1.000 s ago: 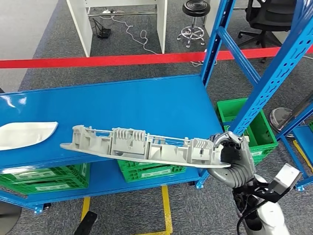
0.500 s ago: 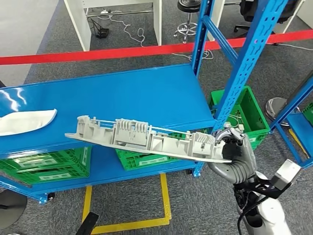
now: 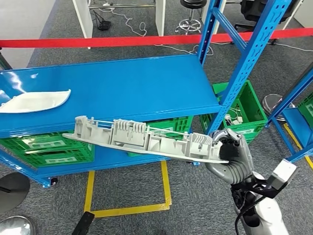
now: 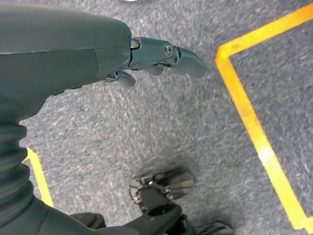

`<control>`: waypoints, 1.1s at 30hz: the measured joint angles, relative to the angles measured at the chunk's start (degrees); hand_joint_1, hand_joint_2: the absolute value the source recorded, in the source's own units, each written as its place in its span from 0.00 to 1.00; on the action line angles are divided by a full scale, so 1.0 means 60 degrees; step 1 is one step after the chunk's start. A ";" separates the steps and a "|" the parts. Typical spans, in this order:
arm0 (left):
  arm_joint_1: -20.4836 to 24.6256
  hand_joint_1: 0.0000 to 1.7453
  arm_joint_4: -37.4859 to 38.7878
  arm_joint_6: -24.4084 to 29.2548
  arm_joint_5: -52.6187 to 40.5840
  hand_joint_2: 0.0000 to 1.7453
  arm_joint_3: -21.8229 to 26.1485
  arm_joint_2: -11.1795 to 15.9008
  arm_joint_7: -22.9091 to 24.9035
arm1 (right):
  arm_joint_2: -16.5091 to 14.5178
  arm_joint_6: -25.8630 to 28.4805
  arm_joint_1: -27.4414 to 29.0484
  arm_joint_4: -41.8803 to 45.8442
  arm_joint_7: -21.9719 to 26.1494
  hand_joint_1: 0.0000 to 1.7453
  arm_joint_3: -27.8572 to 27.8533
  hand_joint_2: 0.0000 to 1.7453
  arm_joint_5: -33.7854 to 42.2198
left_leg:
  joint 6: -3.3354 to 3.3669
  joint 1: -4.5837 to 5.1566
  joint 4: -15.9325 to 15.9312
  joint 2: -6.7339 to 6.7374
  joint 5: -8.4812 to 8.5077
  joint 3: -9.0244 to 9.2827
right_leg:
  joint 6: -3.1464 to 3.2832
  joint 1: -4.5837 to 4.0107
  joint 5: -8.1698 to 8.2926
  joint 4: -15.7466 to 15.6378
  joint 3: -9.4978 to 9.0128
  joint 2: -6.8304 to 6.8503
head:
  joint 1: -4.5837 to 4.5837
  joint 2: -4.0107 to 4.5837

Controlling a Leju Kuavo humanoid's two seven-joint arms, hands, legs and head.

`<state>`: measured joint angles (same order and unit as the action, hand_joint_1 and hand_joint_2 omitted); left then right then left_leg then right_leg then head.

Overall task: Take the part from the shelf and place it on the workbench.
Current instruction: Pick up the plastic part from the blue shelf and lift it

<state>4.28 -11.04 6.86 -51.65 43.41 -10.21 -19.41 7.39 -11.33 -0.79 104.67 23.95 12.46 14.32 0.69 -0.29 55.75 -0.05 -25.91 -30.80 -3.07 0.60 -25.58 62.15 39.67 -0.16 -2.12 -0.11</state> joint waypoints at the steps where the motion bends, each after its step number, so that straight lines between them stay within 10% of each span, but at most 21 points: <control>1: 0.0001 0.00 0.0000 0.0000 0.0000 1.00 0.0001 0.0001 0.0000 | 0.0000 -0.0001 -0.0003 -0.0005 -0.0001 1.00 -0.0001 1.00 0.0001 | 0.0043 0.0015 0.0002 -0.0001 0.0095 -0.0110 | -0.0015 -0.0004 -0.0512 0.0612 0.0146 0.0002 | -0.0023 0.0000; 3: 0.0003 0.00 0.0000 0.0000 0.0000 1.00 0.0000 0.0001 0.0000 | 0.0000 -0.0003 -0.0007 -0.0019 -0.0001 1.00 -0.0001 1.00 0.0001 | 0.0073 0.0058 0.0012 0.0002 0.0295 -0.0357 | -0.0011 -0.0016 -0.1118 0.1818 0.0301 0.0001 | -0.0031 0.0000; 5: 0.0004 0.00 0.0000 0.0000 0.0000 1.00 0.0000 0.0003 0.0000 | 0.0000 -0.0005 -0.0005 -0.0037 -0.0002 1.00 -0.0001 1.00 0.0001 | 0.0082 0.0109 0.0021 0.0006 0.0496 -0.0615 | 0.0061 -0.0046 -0.0878 0.2018 -0.0018 0.0001 | -0.0028 0.0000; 7: 0.0007 0.00 0.0000 0.0000 0.0000 1.00 0.0000 0.0000 0.0000 | 0.0000 -0.0005 -0.0019 -0.0044 -0.0002 1.00 -0.0001 1.00 0.0000 | 0.0073 0.0146 0.0025 0.0001 0.0684 -0.0829 | 0.0199 -0.0109 -0.0439 0.0944 -0.0922 0.0003 | -0.0025 0.0000; 9: 0.0009 0.00 0.0000 0.0000 0.0000 1.00 0.0002 -0.0008 0.0000 | 0.0000 -0.0005 -0.0049 -0.0040 0.0001 1.00 -0.0001 1.00 -0.0003 | 0.0021 0.0153 0.0032 0.0001 0.0851 -0.0972 | 0.0303 -0.0186 -0.0562 -0.0447 -0.1885 0.0005 | -0.0016 -0.0001; 11: 0.0011 0.00 0.0000 -0.0001 0.0000 1.00 0.0004 -0.0014 0.0000 | 0.0000 -0.0005 -0.0078 -0.0039 0.0006 1.00 -0.0003 1.00 -0.0003 | -0.0095 0.0101 0.0009 0.0011 0.1025 -0.1033 | 0.0324 -0.0266 -0.0733 -0.1041 -0.2188 -0.0012 | -0.0018 -0.0001; 14: 0.0000 0.00 0.0000 -0.0001 0.0000 1.00 0.0004 -0.0009 0.0000 | -0.0007 -0.0006 -0.0102 -0.0046 0.0004 1.00 -0.0005 1.00 0.0000 | -0.0290 0.0064 0.0085 0.0000 0.0978 -0.1162 | 0.0433 -0.0256 -0.0488 -0.1116 -0.1976 0.0001 | -0.0041 0.0000; 18: 0.0005 0.00 0.0000 0.0000 0.0000 1.00 0.0004 -0.0001 0.0000 | -0.0021 -0.0006 -0.0106 -0.0056 0.0004 1.00 -0.0005 1.00 0.0003 | -0.0495 0.0008 0.2016 -0.0006 -0.0693 -0.1702 | 0.0560 -0.0182 -0.0073 -0.1119 -0.1567 0.0028 | 0.0012 0.0000; 20: 0.0013 0.00 0.0000 0.0001 0.0003 1.00 0.0004 0.0005 -0.0003 | -0.0023 -0.0003 -0.0096 -0.0069 0.0026 1.00 -0.0005 1.00 0.0010 | -0.0550 -0.0017 0.2695 -0.0006 -0.0710 -0.1680 | 0.0531 -0.0176 0.0096 -0.1055 -0.1295 0.0035 | 0.0015 0.0000; 23: 0.0046 0.00 0.0000 0.0047 0.0054 1.00 0.0011 0.0055 -0.0126 | -0.0022 0.0058 0.0313 0.0004 0.0545 1.00 -0.0179 1.00 0.0173 | -0.0540 -0.0038 0.1637 -0.0014 -0.0082 -0.0673 | 0.0418 -0.0168 0.0262 -0.0873 -0.0918 0.0059 | 0.0017 0.0000; 25: 0.0075 0.00 0.0000 0.0085 0.0100 1.00 0.0019 0.0086 -0.0220 | -0.0022 0.0038 0.0710 0.0131 0.0971 1.00 -0.0443 1.00 0.0295 | -0.0473 -0.0026 0.0528 -0.0053 -0.0148 0.0047 | 0.0322 -0.0188 0.0350 -0.0753 -0.0734 0.0106 | 0.0008 0.0000; 28: 0.0078 0.00 0.0000 0.0119 0.0124 1.00 0.0028 0.0112 -0.0254 | -0.0024 -0.0057 0.0934 0.0200 0.1120 1.00 -0.0741 1.00 0.0315 | -0.0269 0.0014 0.0073 -0.0068 -0.0228 0.0131 | 0.0172 -0.0170 0.0591 -0.0711 -0.0511 0.0078 | 0.0010 0.0000; 30: 0.0070 0.00 0.0000 0.0150 0.0131 1.00 0.0039 0.0157 -0.0254 | -0.0027 -0.0085 0.1061 0.0200 0.1109 1.00 -0.0856 1.00 0.0290 | -0.0072 0.0008 0.0054 -0.0027 -0.0075 -0.0016 | 0.0082 -0.0142 0.0252 -0.0474 -0.0339 0.0054 | 0.0004 0.0000; 33: 0.0074 0.00 0.0000 0.0181 0.0135 1.00 0.0062 0.0218 -0.0246 | -0.0052 -0.0089 0.1140 0.0200 0.1088 1.00 -0.0983 1.00 0.0171 | 0.0094 0.0029 0.0047 0.0001 0.0210 -0.0307 | -0.0014 -0.0113 -0.1090 0.1125 0.0028 0.0046 | -0.0038 0.0000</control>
<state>4.73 -11.04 7.95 -50.84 43.78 -8.90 -20.88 7.08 -11.86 6.04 105.87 30.48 6.57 15.35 1.26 -0.12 56.03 -0.04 -24.65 -32.64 -3.16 -0.08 -32.12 68.90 39.83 0.12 -2.36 -0.11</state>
